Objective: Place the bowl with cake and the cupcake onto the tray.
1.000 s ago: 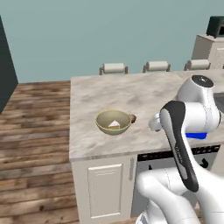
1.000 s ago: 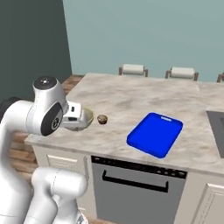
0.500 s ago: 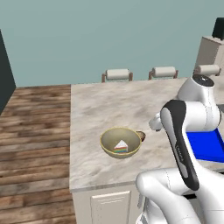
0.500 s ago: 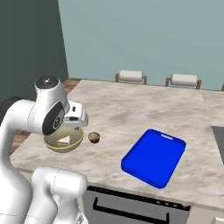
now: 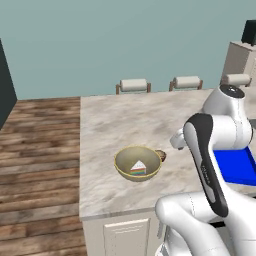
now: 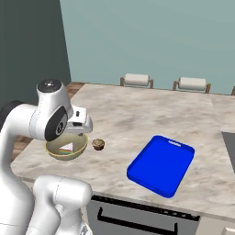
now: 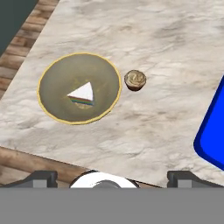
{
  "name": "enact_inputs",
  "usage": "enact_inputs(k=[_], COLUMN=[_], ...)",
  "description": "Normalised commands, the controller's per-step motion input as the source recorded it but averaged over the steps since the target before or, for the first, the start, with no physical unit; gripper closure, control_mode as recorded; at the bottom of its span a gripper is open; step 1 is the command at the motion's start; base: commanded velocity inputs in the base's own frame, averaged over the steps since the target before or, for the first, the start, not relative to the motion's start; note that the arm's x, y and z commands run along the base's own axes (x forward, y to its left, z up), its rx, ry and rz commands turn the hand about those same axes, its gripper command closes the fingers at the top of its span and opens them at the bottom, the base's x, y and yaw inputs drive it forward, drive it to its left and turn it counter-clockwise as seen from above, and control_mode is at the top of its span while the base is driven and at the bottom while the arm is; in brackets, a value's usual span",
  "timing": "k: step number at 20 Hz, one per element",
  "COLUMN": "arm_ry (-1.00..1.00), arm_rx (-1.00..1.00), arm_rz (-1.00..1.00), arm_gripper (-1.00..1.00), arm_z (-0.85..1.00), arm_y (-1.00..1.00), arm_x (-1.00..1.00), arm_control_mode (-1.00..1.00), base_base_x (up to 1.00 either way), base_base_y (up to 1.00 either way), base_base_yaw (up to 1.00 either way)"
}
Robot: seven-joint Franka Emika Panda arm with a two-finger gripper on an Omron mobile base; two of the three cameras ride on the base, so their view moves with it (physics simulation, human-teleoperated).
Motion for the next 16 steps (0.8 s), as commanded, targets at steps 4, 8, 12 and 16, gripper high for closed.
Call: enact_inputs(k=[4,8,12,16], arm_ry=[0.00,0.00,0.00,0.01], arm_rx=[0.00,0.04,0.11,0.13], arm_rz=[0.00,-0.01,-0.02,-0.06], arm_gripper=[-1.00,-1.00,-1.00,-1.00], arm_z=[-0.12,-0.35,-0.41,-0.46], arm_y=[0.10,0.06,0.00,0.00], arm_x=[0.00,0.00,0.02,0.20], arm_control_mode=[-1.00,-1.00,-1.00,-1.00], base_base_x=[0.00,0.00,0.00,0.00], base_base_y=[0.00,0.00,0.00,0.00], base_base_yaw=[0.00,0.00,0.00,0.00])
